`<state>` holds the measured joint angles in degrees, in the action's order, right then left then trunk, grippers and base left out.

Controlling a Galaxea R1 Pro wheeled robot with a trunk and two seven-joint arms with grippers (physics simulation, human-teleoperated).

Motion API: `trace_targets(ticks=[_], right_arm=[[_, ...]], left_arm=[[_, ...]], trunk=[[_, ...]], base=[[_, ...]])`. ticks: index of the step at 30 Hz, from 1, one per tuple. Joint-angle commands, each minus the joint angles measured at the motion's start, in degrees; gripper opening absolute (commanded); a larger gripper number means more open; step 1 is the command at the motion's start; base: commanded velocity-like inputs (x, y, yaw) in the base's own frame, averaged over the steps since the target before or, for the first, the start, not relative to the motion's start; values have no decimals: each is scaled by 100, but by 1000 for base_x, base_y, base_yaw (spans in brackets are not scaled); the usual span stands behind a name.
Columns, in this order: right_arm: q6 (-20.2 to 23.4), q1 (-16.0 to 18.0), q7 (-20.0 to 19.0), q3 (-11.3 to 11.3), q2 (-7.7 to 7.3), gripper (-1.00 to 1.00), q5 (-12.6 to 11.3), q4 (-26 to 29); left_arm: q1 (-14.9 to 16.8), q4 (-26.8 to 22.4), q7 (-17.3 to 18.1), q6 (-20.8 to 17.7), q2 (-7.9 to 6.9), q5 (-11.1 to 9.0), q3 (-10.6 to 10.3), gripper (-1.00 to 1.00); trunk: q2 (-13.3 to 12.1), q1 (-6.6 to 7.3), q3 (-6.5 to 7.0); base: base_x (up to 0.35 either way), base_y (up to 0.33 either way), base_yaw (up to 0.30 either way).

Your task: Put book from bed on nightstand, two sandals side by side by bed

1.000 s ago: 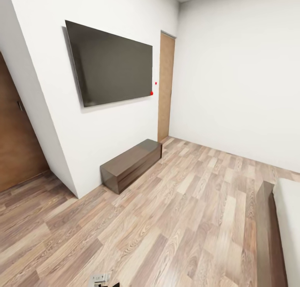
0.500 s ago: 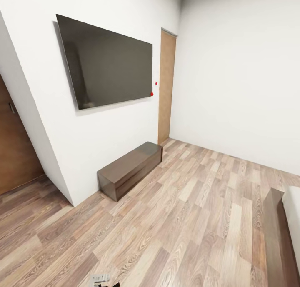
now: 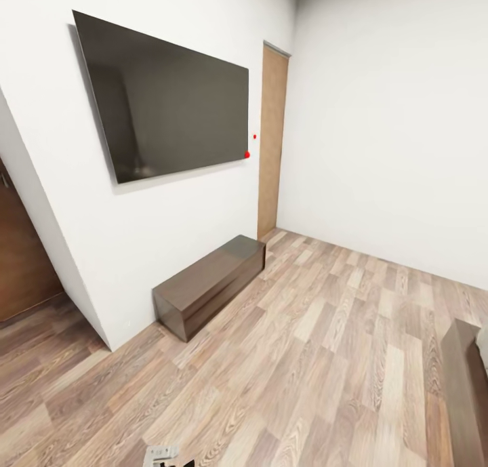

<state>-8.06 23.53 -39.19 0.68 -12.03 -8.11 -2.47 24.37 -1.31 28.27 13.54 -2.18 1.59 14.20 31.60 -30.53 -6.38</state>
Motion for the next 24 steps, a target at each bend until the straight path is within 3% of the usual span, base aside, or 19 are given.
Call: trace_targets(ticks=[1, 24], right_arm=[[-29, 12, -28, 11, 2, 100, -42, -25], [-29, 12, -28, 11, 2, 100, -42, -26]], left_arm=[[6, 8, 20, 17, -1, 17, 31, 100], [6, 8, 20, 17, -1, 17, 31, 100]], trunk=[[9, -6, -11], [9, -6, -11]], base=[[333, 0, 0], [333, 0, 0]])
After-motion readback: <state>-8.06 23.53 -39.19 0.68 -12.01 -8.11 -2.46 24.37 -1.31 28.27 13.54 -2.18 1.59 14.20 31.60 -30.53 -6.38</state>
